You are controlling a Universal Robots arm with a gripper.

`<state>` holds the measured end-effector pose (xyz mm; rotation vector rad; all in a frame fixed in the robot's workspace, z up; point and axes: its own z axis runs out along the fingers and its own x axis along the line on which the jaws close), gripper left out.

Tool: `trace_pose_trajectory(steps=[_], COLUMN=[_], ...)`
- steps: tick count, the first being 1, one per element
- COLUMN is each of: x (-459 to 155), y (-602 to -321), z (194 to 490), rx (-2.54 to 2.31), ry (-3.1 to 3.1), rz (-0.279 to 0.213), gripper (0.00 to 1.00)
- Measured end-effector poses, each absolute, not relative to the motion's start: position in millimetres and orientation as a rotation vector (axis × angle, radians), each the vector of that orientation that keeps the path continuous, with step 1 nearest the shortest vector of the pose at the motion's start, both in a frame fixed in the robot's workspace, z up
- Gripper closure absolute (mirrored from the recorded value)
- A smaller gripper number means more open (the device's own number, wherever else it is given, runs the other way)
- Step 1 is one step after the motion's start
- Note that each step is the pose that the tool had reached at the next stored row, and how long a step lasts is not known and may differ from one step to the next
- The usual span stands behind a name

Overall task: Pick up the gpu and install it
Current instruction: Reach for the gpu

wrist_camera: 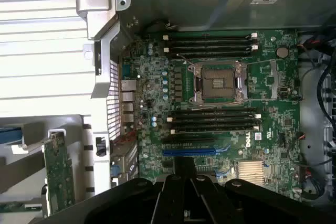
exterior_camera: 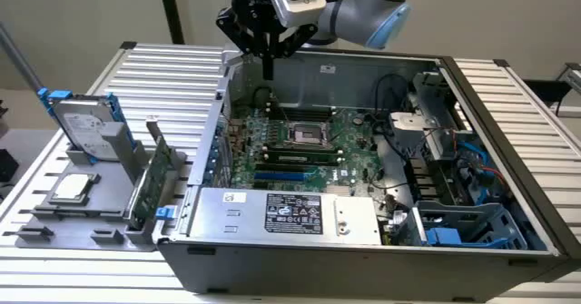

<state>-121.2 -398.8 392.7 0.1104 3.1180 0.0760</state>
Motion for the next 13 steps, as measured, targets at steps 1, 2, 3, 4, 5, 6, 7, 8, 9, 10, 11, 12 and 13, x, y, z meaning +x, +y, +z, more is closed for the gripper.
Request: trace_pose_trajectory(steps=[1,2,3,4,5,6,7,8,9,10,11,12,13], x=[-121.2,-121.2,-121.2,-121.2,-121.2,-121.2,-121.2,-121.2,-121.2,-121.2,-121.2,-121.2,-121.2], y=[-398.8,-398.8,-398.9,-398.9,-398.9,-398.9,-398.9,-398.9,-398.9,-398.9,-399.0,-399.0,-399.0], z=[392.7,392.7,392.7,392.7,392.7,392.8,392.8,392.8,392.9,392.8,392.8,392.8,392.9], rx=[0.11,0.111,0.11,0.11,0.11,0.11,0.11,0.11,0.11,0.11,0.11,0.11,0.11], ry=[3.118,3.118,3.118,3.118,3.118,3.118,3.118,3.118,3.118,3.118,3.118,3.118,3.118], rz=[0.076,0.076,0.077,0.077,0.077,0.077,0.077,0.077,0.078,0.078,0.078,0.078,0.078], gripper=[0.89,0.89,0.89,0.89,0.89,0.89,0.89,0.89,0.89,0.89,0.89,0.89,0.89])
